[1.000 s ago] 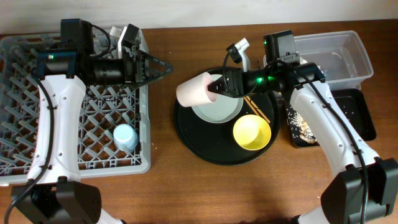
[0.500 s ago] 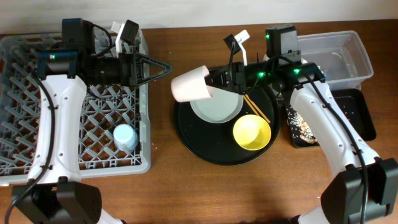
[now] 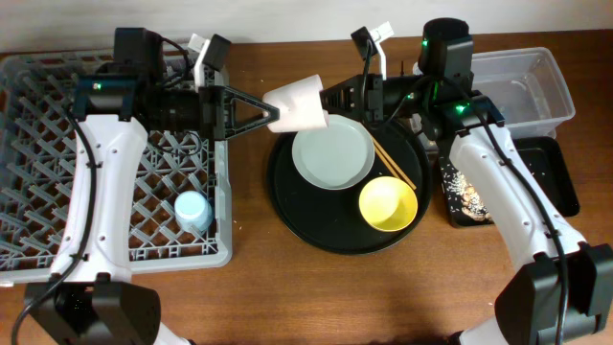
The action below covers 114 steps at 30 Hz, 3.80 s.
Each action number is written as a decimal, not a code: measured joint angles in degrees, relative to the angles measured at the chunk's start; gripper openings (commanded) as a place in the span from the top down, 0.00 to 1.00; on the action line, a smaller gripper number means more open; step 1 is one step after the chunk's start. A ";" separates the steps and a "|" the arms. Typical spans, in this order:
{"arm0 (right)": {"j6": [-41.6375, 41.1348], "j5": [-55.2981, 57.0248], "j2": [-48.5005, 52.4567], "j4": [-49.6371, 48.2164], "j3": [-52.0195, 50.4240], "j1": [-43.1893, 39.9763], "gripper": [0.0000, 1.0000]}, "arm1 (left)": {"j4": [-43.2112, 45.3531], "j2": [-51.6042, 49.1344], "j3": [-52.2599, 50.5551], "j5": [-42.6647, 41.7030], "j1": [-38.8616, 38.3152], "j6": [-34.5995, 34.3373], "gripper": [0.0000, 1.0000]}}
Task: Sort waste into correct bins and load items into the dishwasher rack
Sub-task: 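Lift the pink cup toward the left gripper and hand it over, then carry the pink cup with the left gripper and set it upside down in the rack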
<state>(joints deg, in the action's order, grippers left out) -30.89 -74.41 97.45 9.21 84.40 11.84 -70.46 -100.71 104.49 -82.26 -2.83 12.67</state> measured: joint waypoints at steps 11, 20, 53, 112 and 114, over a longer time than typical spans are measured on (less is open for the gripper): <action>-5.33 3.23 0.00 -7.56 0.00 3.82 0.96 | 0.74 -0.02 0.00 -0.48 -3.54 0.02 0.11; -5.18 3.45 0.00 -4.22 0.04 4.35 0.96 | 1.64 -0.02 -0.02 0.02 -3.37 0.00 0.11; -2.67 4.35 0.11 -0.48 0.07 5.57 0.50 | 4.11 -0.17 -0.02 -1.11 -1.09 0.24 0.38; 15.72 30.91 0.22 42.66 0.02 -6.60 0.32 | -3.48 -16.96 2.84 81.59 3.41 -12.09 0.01; 16.11 30.93 0.22 42.71 0.02 -6.60 0.32 | -6.32 -16.94 6.97 80.74 3.41 -12.09 0.01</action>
<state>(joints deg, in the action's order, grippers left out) -14.79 -43.48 97.67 51.92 84.42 5.23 -76.77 -117.64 111.46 -1.52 0.58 0.58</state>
